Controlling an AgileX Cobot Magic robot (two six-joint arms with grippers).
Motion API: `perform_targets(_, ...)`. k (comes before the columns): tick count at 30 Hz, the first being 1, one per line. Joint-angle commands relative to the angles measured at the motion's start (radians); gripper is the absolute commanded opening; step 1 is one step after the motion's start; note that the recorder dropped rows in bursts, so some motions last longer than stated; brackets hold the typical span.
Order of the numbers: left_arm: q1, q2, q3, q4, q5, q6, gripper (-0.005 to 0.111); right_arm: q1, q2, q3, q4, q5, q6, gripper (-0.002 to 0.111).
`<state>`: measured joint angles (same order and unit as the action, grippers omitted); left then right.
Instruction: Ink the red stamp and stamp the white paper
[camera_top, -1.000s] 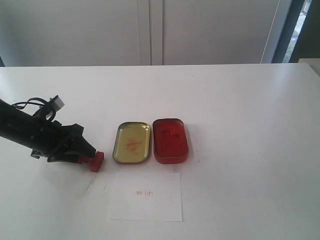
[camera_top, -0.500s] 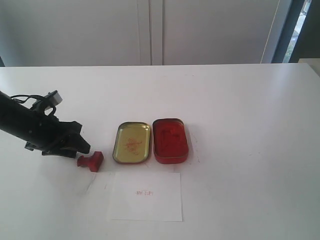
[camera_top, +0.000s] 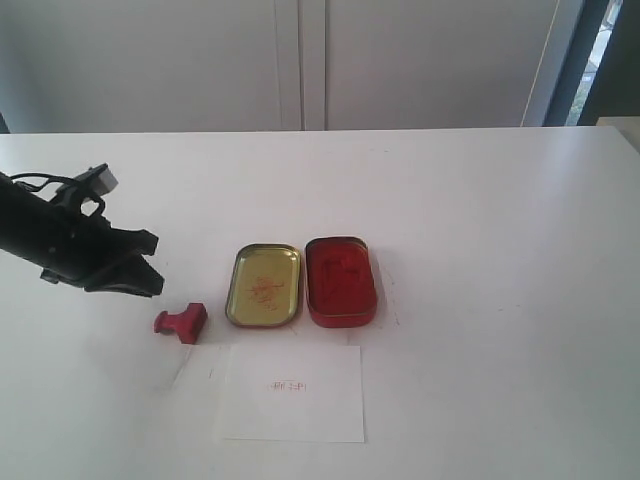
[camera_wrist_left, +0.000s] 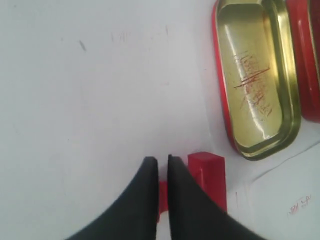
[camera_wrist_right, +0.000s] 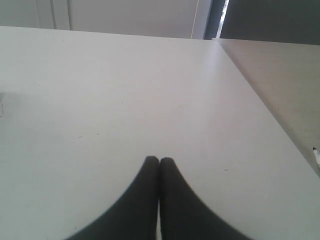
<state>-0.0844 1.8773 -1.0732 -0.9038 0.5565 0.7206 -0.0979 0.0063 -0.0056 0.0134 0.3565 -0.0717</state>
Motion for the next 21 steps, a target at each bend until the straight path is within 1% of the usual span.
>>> perform_targets(1, 0.004, -0.051, 0.001, 0.019, 0.013, -0.017, 0.0, -0.003, -0.006, 0.006, -0.008, -0.014, 0.0, 0.0)
perform_targets(13, 0.004, -0.131, 0.003, 0.191, -0.003, -0.246, 0.0, -0.003, -0.006, 0.006, -0.008, -0.014, 0.0, 0.0)
perform_targets(18, 0.002, -0.167, 0.003, 0.293, 0.001, -0.351, 0.0, -0.003, -0.006, 0.006, -0.008, -0.014, 0.0, 0.0)
perform_targets(21, 0.002, -0.2, 0.017, 0.344, -0.024, -0.393, 0.0, -0.003, -0.006, 0.006, -0.008, -0.014, 0.0, 0.0)
